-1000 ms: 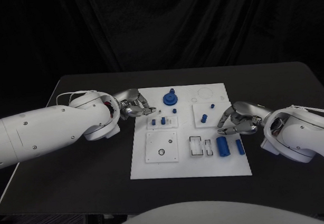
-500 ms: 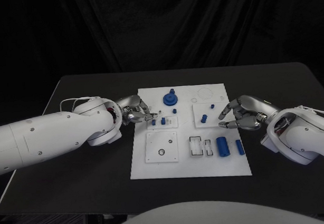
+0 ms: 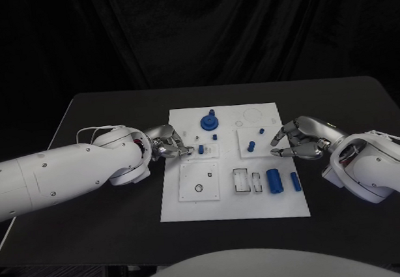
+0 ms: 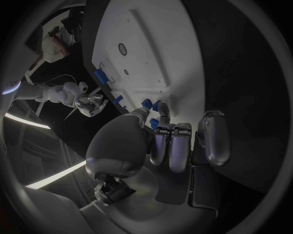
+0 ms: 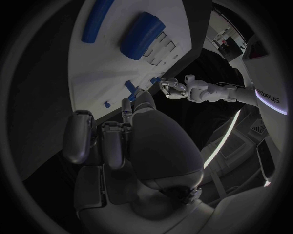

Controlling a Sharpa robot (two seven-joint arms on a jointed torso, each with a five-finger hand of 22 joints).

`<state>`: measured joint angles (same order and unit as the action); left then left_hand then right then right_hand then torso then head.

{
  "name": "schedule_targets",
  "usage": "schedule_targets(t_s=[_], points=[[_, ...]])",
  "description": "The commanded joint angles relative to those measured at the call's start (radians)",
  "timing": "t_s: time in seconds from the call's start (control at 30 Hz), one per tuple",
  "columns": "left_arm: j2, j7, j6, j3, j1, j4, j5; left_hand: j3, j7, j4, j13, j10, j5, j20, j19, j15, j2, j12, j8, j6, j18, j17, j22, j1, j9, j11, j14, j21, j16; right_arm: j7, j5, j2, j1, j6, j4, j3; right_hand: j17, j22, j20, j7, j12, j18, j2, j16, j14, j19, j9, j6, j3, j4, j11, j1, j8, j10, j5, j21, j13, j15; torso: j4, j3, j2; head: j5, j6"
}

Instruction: Assemble the parts on the task board

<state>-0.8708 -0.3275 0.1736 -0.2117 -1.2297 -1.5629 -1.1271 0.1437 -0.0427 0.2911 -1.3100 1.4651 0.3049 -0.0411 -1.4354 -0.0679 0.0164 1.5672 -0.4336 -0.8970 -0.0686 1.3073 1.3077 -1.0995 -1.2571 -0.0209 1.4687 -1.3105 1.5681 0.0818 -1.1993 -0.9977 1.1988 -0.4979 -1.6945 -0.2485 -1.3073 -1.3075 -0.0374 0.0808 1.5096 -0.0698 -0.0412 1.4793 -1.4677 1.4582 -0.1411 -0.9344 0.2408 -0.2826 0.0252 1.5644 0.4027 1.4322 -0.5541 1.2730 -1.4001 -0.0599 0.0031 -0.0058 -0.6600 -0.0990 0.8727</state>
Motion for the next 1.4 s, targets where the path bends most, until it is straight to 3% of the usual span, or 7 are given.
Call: schedule_targets(t_s=[0.03, 0.17, 0.4, 0.9, 1.3, 1.4], points=[[0.005, -0.005, -0.014, 0.001, 0.006, 0.003, -0.001, -0.004, 0.003, -0.001, -0.261, 0.106, 0.002, 0.003, 0.004, -0.007, 0.001, 0.004, -0.001, 0.006, 0.004, 0.263, 0.178, 0.008, 0.002, -0.006, 0.102, 0.009, 0.003, -0.004, -0.006, -0.001, -0.003, -0.005, 0.0, 0.0, -0.107, -0.169, -0.003, -0.002, -0.002, 0.002, -0.03, 0.002, -0.072, 0.006, 0.001, -0.006, 0.001, -0.006, -0.027, 0.018, 0.005, 0.047, -0.007, 0.001, 0.004, -0.008, 0.0007, 0.0001, 0.0, 0.001, 0.0], [0.01, -0.005, -0.011, 0.001, 0.012, 0.012, -0.001, -0.005, 0.003, -0.001, -0.261, 0.106, 0.003, 0.003, 0.006, -0.007, 0.001, 0.004, 0.0, 0.008, 0.004, 0.263, 0.177, 0.007, 0.003, -0.005, 0.102, 0.011, 0.003, -0.003, -0.006, -0.002, -0.003, 0.0, 0.0, 0.0, -0.107, -0.169, -0.003, -0.003, -0.002, 0.002, -0.032, 0.002, -0.072, 0.006, 0.001, -0.007, 0.001, -0.007, -0.027, 0.017, 0.006, 0.046, -0.009, 0.001, 0.005, -0.008, -0.0008, 0.0014, 0.001, 0.003, 0.0], [0.017, 0.003, -0.006, 0.001, 0.017, 0.02, -0.001, -0.006, 0.003, -0.003, -0.261, 0.106, 0.011, 0.003, 0.006, -0.006, 0.003, 0.004, -0.002, 0.011, 0.004, 0.263, 0.177, 0.004, 0.003, -0.005, 0.102, 0.013, 0.003, 0.0, -0.006, -0.003, -0.003, 0.008, -0.001, 0.0, -0.107, -0.169, -0.003, -0.003, -0.002, 0.002, -0.033, 0.002, -0.072, 0.006, 0.001, -0.007, 0.0, -0.007, -0.027, 0.016, 0.006, 0.046, -0.011, 0.0, 0.006, -0.008, -0.0004, 0.0004, -0.001, 0.001, 0.0], [0.023, 0.022, 0.007, 0.001, 0.021, 0.019, -0.001, -0.008, 0.003, -0.004, -0.261, 0.106, 0.018, 0.002, 0.007, -0.006, 0.003, 0.004, -0.004, 0.013, 0.004, 0.263, 0.177, 0.0, 0.002, -0.005, 0.102, 0.013, 0.003, 0.011, -0.006, -0.002, -0.005, 0.025, -0.001, 0.0, -0.106, -0.168, -0.003, -0.003, -0.003, 0.002, -0.035, 0.001, -0.072, 0.005, 0.001, -0.008, 0.0, -0.007, -0.027, 0.015, 0.006, 0.045, -0.013, -0.002, 0.007, -0.008, 0.0018, 0.0002, -0.001, 0.002, 0.0], [0.03, -0.007, -0.012, 0.001, 0.022, 0.025, -0.001, -0.018, 0.0, -0.002, -0.261, 0.106, 0.011, 0.002, 0.009, -0.005, -0.001, 0.004, -0.005, 0.017, 0.003, 0.263, 0.175, 0.005, 0.004, -0.004, 0.102, 0.018, 0.003, 0.02, -0.006, 0.001, -0.008, 0.04, 0.002, 0.0, -0.106, -0.168, -0.003, -0.003, -0.003, 0.002, -0.036, 0.001, -0.072, 0.005, 0.001, -0.008, -0.001, -0.007, -0.028, 0.015, 0.007, 0.045, -0.014, -0.003, 0.008, -0.009, -0.0003, 0.0002, 0.0, 0.0, 0.0], [0.031, -0.01, -0.013, 0.001, 0.022, 0.027, -0.001, -0.021, 0.0, -0.002, -0.261, 0.106, 0.035, 0.001, 0.01, -0.004, 0.006, 0.004, -0.006, 0.022, 0.002, 0.263, 0.175, 0.004, 0.007, -0.003, 0.102, 0.02, 0.003, 0.021, -0.006, 0.001, -0.009, 0.042, 0.003, 0.0, -0.105, -0.168, -0.003, -0.004, -0.004, 0.001, -0.037, 0.001, -0.072, 0.004, 0.001, -0.008, -0.001, -0.007, -0.028, 0.015, 0.007, 0.044, -0.015, -0.004, 0.009, -0.009, 0.0004, 0.0002, 0.0, 0.0, 0.0]])
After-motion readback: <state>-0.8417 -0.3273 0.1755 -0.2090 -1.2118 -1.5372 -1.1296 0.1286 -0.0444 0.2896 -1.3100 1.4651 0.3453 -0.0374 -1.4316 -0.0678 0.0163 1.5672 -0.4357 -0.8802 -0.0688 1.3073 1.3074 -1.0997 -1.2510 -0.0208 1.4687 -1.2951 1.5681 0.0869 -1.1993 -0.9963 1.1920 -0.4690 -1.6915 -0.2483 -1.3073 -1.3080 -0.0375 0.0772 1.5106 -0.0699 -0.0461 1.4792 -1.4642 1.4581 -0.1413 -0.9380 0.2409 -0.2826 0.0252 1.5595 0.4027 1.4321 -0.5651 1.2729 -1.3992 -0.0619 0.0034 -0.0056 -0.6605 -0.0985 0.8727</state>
